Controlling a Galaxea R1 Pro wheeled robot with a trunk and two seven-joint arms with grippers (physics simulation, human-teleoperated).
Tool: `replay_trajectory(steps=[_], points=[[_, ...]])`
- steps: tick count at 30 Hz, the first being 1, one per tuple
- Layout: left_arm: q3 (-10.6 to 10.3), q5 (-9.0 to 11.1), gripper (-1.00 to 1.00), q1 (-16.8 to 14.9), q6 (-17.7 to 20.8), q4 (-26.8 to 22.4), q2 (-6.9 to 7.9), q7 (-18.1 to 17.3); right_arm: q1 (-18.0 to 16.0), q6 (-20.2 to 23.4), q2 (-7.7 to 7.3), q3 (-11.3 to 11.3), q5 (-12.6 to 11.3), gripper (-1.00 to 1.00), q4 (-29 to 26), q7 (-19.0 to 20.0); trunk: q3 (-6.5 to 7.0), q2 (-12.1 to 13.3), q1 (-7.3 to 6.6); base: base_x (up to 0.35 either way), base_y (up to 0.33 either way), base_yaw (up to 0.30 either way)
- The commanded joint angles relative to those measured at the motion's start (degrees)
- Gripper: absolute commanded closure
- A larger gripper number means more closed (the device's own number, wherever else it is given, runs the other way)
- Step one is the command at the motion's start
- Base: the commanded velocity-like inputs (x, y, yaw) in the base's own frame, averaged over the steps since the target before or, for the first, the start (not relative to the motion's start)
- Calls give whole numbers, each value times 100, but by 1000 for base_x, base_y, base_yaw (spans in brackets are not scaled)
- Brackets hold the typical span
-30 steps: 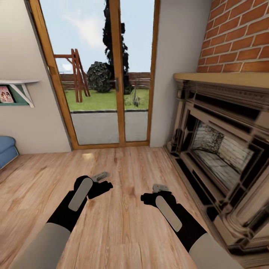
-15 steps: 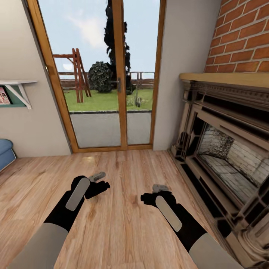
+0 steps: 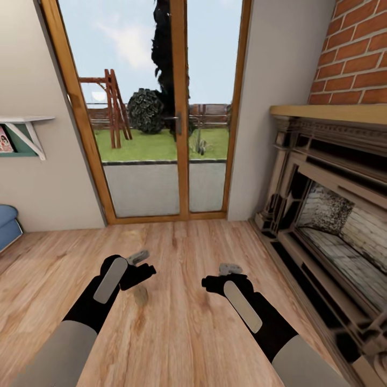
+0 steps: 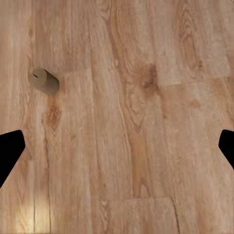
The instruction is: Place each of the two pumpkins and all three candles from the living room inside a cabinet in the living room (use any cabinet), then make sure every cabinet is closed, and position the cauldron so it is next to a table in the living room.
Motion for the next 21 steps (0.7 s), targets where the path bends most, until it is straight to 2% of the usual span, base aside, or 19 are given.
replay_trajectory(steps=[1, 16, 21], points=[[-18, 57, -100, -4, -4, 8, 7, 59, -6, -26, -4, 9, -55, -100, -4, -60, -6, -3, 3, 264, 224, 0], [-15, 31, -100, -4, -7, 83, 58, 58, -6, -110, -7, 10, -49, -100, -2, -68, -6, -3, 3, 289, 176, 0], [-1, -6, -100, -9, -73, 408, 56, 58, -6, -113, -11, -15, -54, -100, -4, -106, -6, -3, 3, 324, 89, 0]])
